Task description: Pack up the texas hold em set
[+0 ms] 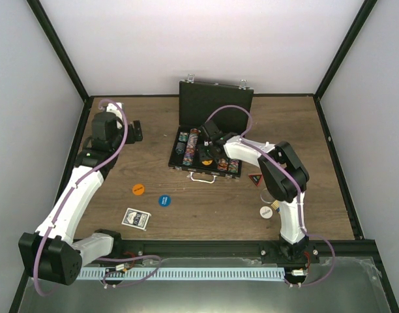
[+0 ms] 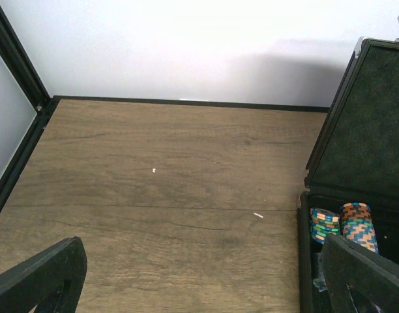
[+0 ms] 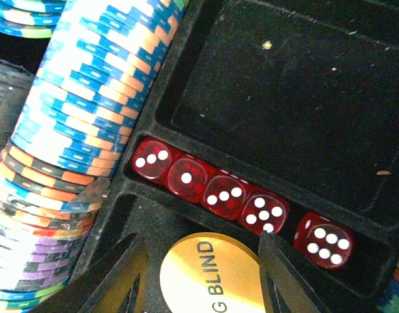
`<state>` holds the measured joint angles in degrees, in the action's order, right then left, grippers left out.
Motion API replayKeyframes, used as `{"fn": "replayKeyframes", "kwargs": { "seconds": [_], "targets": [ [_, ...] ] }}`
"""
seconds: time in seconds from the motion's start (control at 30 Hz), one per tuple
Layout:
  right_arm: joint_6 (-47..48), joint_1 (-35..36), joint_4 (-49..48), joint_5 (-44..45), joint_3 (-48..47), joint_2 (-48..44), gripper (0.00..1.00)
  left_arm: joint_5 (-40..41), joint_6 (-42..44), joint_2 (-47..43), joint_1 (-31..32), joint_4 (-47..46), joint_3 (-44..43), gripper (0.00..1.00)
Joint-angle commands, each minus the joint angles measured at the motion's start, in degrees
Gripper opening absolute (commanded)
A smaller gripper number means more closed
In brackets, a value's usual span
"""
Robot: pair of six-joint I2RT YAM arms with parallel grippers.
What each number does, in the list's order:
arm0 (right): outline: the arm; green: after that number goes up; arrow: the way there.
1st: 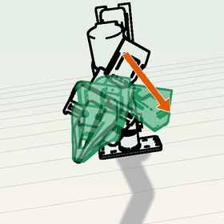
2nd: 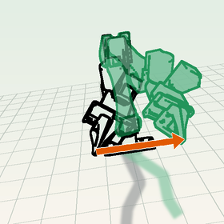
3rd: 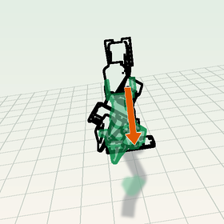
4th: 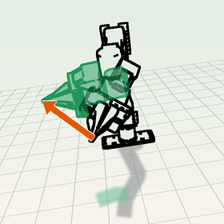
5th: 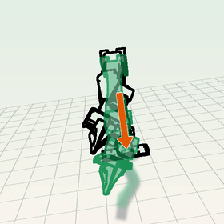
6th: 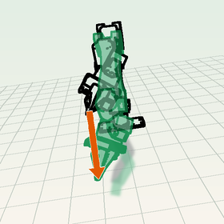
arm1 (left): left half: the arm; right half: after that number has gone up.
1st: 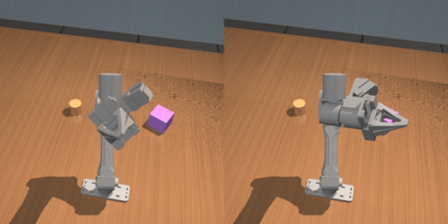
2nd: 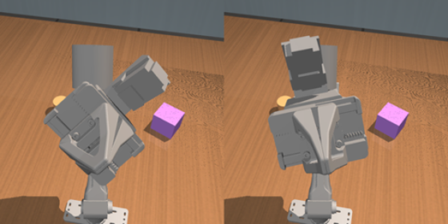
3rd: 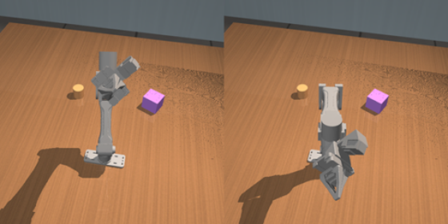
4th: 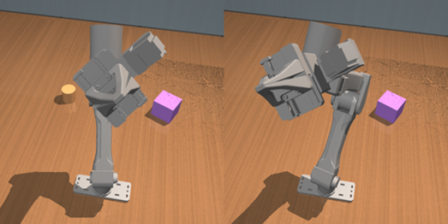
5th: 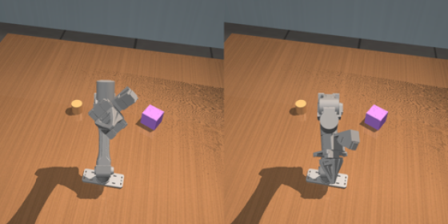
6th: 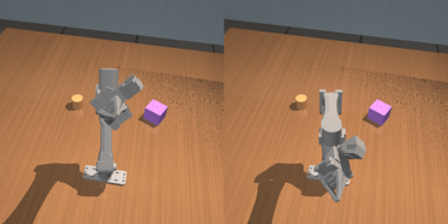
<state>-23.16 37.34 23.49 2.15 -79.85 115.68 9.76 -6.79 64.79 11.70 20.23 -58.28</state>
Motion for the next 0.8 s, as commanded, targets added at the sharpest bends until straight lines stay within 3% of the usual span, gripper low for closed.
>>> {"fn": "replayKeyframes", "kwargs": {
  "seconds": [0.0, 0.27, 0.47, 0.63, 0.77],
  "targets": [
    [-0.7, 0.4, 0.1, -4.2, 1.4, 0.0, 0.47, -0.6, 0.7, -0.8, 0.3, -0.5, 0.4, 1.0],
    [-1.3, 0.9, -1.0, -4.6, 4.2, -3.7, 0.49, -0.9, 0.7, -0.7, 0.3, -0.5, 0.4, 1.0],
    [2.1, 2.1, 0.6, 0.0, 2.4, -8.9, 0.63, 0.6, 0.7, -1.3, 0.3, -0.6, 0.4, 1.0],
    [5.4, 8.2, 1.3, 3.1, 2.4, -13.8, 0.76, 2.7, 0.8, -2.7, 0.3, -1.3, 1.0, 1.0],
    [7.8, 16.4, -1.1, 5.4, 4.9, -14.9, 0.8, 3.9, 0.5, -3.5, 0.3, -1.9, 1.5, 1.0]
  ]
}}
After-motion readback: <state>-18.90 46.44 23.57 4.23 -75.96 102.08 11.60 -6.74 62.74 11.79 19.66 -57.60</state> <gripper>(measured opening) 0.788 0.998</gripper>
